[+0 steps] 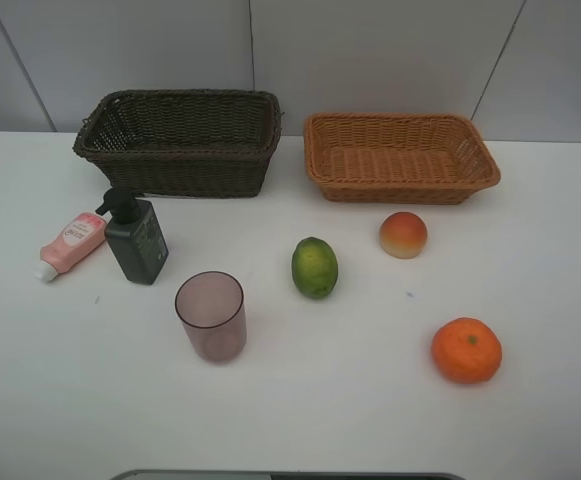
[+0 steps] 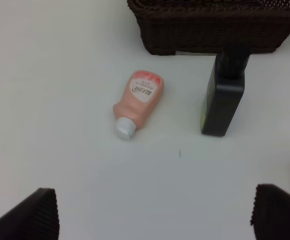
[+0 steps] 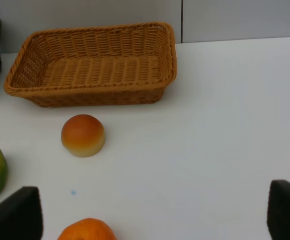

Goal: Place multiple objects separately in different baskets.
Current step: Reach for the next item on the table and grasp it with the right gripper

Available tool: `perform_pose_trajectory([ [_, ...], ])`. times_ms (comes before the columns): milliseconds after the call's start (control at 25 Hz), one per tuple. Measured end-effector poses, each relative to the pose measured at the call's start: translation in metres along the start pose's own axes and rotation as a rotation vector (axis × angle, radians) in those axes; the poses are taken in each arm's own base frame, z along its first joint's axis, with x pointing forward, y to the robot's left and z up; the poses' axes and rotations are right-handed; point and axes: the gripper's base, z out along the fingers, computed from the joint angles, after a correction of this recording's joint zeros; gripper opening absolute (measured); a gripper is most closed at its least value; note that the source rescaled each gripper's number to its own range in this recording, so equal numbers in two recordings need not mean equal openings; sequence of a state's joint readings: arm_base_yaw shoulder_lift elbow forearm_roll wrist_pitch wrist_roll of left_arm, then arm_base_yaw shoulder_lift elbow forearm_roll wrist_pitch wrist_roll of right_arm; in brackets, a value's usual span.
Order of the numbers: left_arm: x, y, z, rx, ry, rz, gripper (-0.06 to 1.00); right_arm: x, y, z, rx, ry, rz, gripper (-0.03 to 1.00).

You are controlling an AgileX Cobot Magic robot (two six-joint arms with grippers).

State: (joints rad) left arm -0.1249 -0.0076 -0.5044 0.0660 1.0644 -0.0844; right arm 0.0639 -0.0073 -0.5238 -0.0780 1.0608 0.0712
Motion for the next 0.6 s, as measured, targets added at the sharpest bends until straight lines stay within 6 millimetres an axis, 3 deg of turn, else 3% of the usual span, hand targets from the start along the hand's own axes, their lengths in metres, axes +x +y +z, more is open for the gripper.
perform_pose_trajectory([
  [600,0.0,0.0,0.0,0.0,0.0,0.0,0.99,0.0,0.0,0.0,0.0,0.0,0.0,1.0],
])
